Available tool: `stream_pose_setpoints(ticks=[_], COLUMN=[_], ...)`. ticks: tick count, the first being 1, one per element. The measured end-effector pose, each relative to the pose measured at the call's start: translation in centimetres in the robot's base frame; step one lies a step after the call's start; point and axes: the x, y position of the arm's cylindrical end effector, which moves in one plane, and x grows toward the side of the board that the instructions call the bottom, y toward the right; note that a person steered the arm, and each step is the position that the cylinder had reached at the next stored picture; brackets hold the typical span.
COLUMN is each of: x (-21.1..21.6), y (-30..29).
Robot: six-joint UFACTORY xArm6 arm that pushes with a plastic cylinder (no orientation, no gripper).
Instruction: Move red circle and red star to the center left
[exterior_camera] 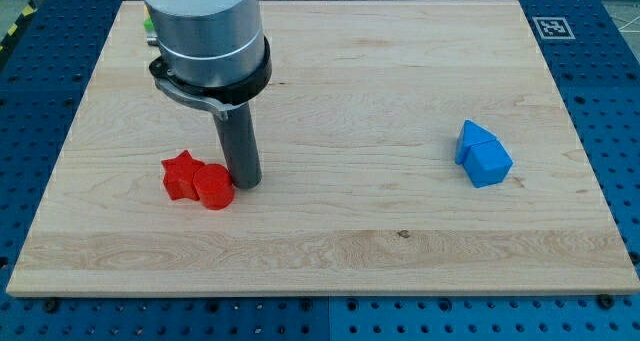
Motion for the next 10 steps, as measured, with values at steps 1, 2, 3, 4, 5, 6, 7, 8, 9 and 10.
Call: stream_pose_setpoints(ticks=[1,2,3,4,5,6,7,8,9,10], x=[0.2,1.2,2.2,2.2,2.2,2.2,2.2,2.6,3.4,4.2], y=[2.2,4.5,3.8,1.2,-2.5,-5.5,-8.6,-9.6,-9.6,-9.6])
